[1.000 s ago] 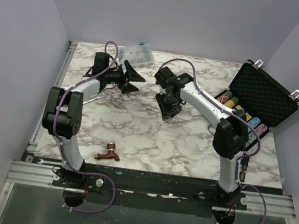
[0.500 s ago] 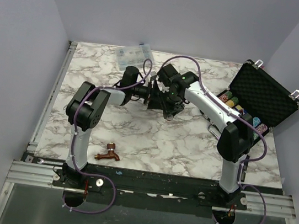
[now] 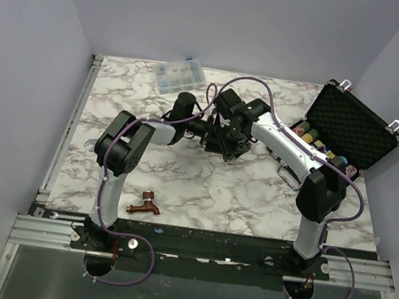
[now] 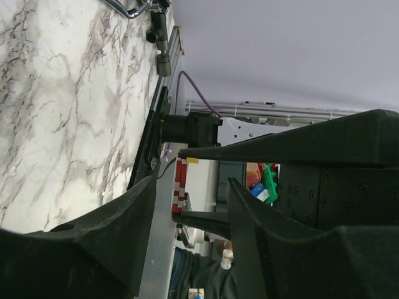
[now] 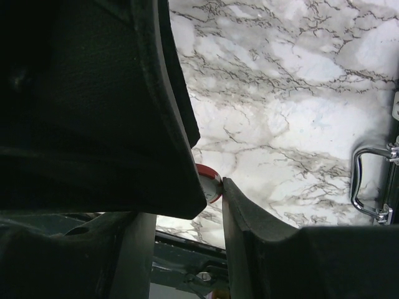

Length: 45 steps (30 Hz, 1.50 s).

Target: Pack up texas hold em set

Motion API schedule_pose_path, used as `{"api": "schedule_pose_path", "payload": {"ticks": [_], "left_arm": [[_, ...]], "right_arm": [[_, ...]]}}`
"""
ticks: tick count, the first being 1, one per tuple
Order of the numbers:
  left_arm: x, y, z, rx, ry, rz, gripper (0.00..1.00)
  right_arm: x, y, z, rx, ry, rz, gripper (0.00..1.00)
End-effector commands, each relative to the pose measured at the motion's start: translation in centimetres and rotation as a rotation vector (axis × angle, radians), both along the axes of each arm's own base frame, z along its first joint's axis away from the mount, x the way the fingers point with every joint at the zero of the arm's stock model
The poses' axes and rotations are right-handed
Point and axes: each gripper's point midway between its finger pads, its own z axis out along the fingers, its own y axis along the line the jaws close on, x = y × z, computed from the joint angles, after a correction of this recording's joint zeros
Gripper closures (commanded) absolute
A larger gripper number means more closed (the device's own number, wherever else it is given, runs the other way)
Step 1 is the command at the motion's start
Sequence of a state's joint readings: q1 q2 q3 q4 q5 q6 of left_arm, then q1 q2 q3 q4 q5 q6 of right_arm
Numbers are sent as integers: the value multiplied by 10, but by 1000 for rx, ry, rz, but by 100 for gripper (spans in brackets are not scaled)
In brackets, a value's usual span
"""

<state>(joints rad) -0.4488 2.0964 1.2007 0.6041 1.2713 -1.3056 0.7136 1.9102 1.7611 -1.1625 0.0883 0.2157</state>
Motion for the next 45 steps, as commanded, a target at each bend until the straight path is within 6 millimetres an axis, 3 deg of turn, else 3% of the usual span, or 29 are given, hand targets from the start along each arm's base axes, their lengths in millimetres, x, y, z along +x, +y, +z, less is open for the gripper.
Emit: {"api": "schedule_pose_path", "payload": {"ticks": [1,6,34,42,45], "left_arm": [[-19,-5,7,-48,-69,-114,53],[-27,-10,3,-53,-67,-154,59],[-74,-18,1,-127,-133,-388,61],[-83,-25,0,-110,-114,-403,76],[-82,-25,1,-105,-121,-399,88]], "right_arm": [[3,-13,12,-8,-54,-22,100],[3,-16,18,1,-70,-27,99],[-2,-20,33,42,-109,-3,100],[-1,-21,31,36,-110,1,100],[-2,-21,29,30,-105,2,100]]}}
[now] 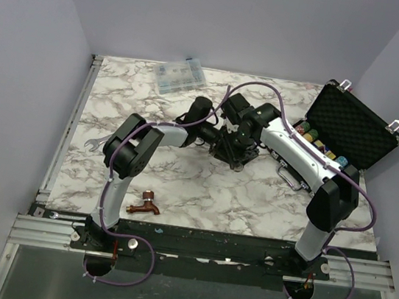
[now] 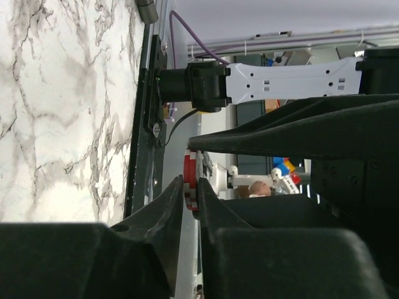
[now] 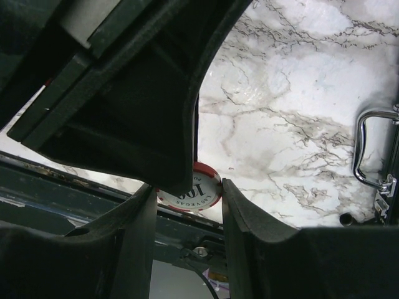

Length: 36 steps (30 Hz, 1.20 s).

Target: Pack up texas hold em set

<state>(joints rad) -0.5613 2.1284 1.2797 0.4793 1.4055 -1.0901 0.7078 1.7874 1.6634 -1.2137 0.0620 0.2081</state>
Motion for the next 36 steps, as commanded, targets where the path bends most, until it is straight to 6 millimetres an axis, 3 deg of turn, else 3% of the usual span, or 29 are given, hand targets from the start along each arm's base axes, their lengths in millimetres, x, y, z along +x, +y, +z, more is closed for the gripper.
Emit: {"api": "schedule_pose_path", "payload": {"ticks": [1,2,9,13,15,19,23,28,36], "left_arm": [[-31,1,2,-32,-3,-143,93],[-31,0,1,-24,-2,-136,100],[-25,3,17,-1,-16,-75,100],[-21,4,28,8,-31,-38,100],[-15,6,32,16,-30,-11,100],[-4,12,45,14,-46,43,100],[11,21,51,36,-47,120,100],[32,33,54,79,-57,217,100],[36,40,73,127,-170,288,100]], "right_arm": [[29,1,14,28,-140,-9,100],[29,1,14,26,-141,-10,100],[25,-5,4,11,-142,-38,89],[25,-6,2,27,-160,-66,50],[25,-5,6,54,-184,-73,36],[16,-3,9,116,-196,-59,23],[8,4,14,234,-215,-59,17],[3,15,25,495,-230,-64,17],[10,13,53,1039,-287,-200,18]]}}
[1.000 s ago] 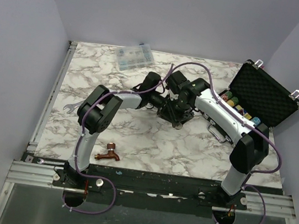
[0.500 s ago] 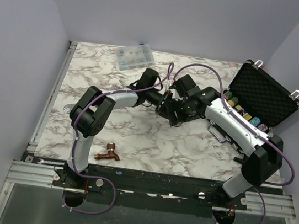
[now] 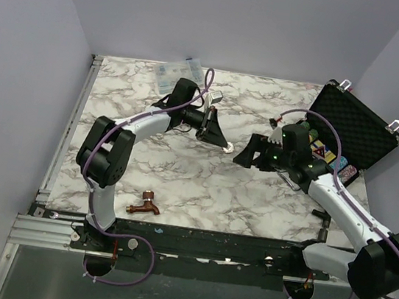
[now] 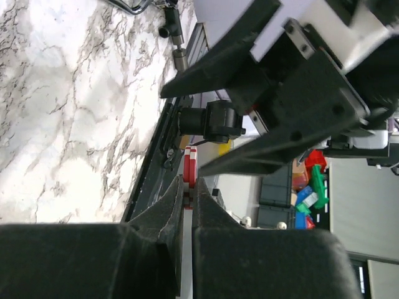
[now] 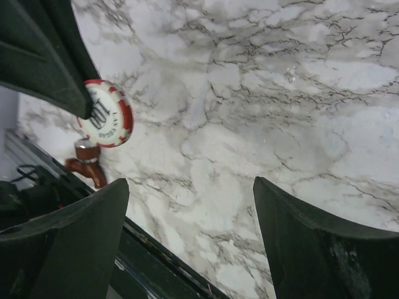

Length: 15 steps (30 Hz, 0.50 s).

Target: Pack up texas hold em set

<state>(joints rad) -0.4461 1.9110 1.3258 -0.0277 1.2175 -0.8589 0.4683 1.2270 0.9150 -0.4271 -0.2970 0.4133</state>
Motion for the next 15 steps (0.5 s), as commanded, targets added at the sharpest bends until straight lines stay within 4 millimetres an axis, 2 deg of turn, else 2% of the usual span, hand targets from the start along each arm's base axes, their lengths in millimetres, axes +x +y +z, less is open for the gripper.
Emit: {"api": "schedule_pose_path", "payload": {"ticks": [1,3,6,15], "left_arm": [[-3,1,32,7,-122,31,100],[-3,2,35,1,-129,33,100],[-5,1,42,-20,-132,28,100],[-8,1,53,-62,-141,24,100]], "right_arm": [[11,24,50,404,-128,35,18],[13,18,56,469,-141,17,21],[13,13,63,587,-134,5,33],[4,24,74,806,-110,115,36]]}}
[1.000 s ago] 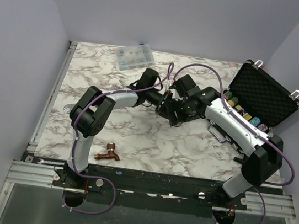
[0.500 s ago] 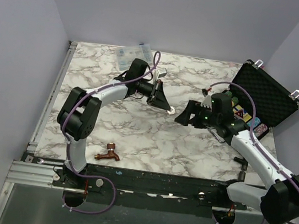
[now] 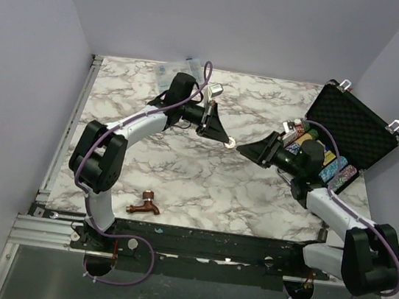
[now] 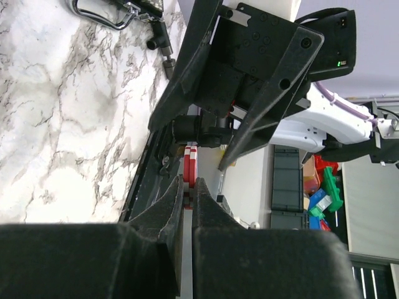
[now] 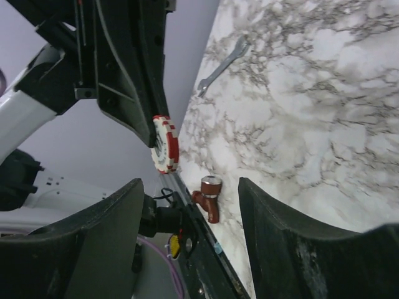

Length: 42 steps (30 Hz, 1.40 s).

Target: Pack up texas hold em set

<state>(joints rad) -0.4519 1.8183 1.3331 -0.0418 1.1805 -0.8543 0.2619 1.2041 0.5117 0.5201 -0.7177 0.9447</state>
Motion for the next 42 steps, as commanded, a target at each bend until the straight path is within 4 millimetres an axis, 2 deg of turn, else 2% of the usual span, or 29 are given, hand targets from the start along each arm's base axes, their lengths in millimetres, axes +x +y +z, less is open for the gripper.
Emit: {"api": "schedule_pose_path", "payload": {"ticks": [1,4,11,18,20,25,30,32,35,36,40,42], "left_arm": [[-4,0,19,-43,-45,-2,100],[-5,-1,20,-56,-39,-8,100],[-8,-3,19,-59,-37,-21,100],[-9,-5,18,-60,-37,-31,100],[-11,-7,18,-60,-38,-39,100],[-15,-9,18,-60,-42,-55,100],[-19,-11,20,-61,-46,-71,100],[-21,-11,23,-63,-61,-77,100],[-20,-10,21,-36,-68,-67,100],[-20,-9,20,-17,-70,-59,99],[-8,2,17,66,-148,3,66],[0,8,17,85,-156,41,57]], "right_arm": [[-13,14,37,154,-106,140,37],[-15,16,44,203,-118,171,43],[-10,22,41,246,-83,214,58],[-10,24,36,275,-64,227,62],[-8,26,36,281,-64,229,66],[-6,27,36,282,-64,230,84],[-6,27,31,275,-56,228,88],[-5,27,31,272,-54,227,99],[-4,27,27,248,-49,213,99],[-2,26,25,230,-55,205,99],[10,18,2,55,-46,102,99],[15,10,-4,-41,-73,53,99]]}}
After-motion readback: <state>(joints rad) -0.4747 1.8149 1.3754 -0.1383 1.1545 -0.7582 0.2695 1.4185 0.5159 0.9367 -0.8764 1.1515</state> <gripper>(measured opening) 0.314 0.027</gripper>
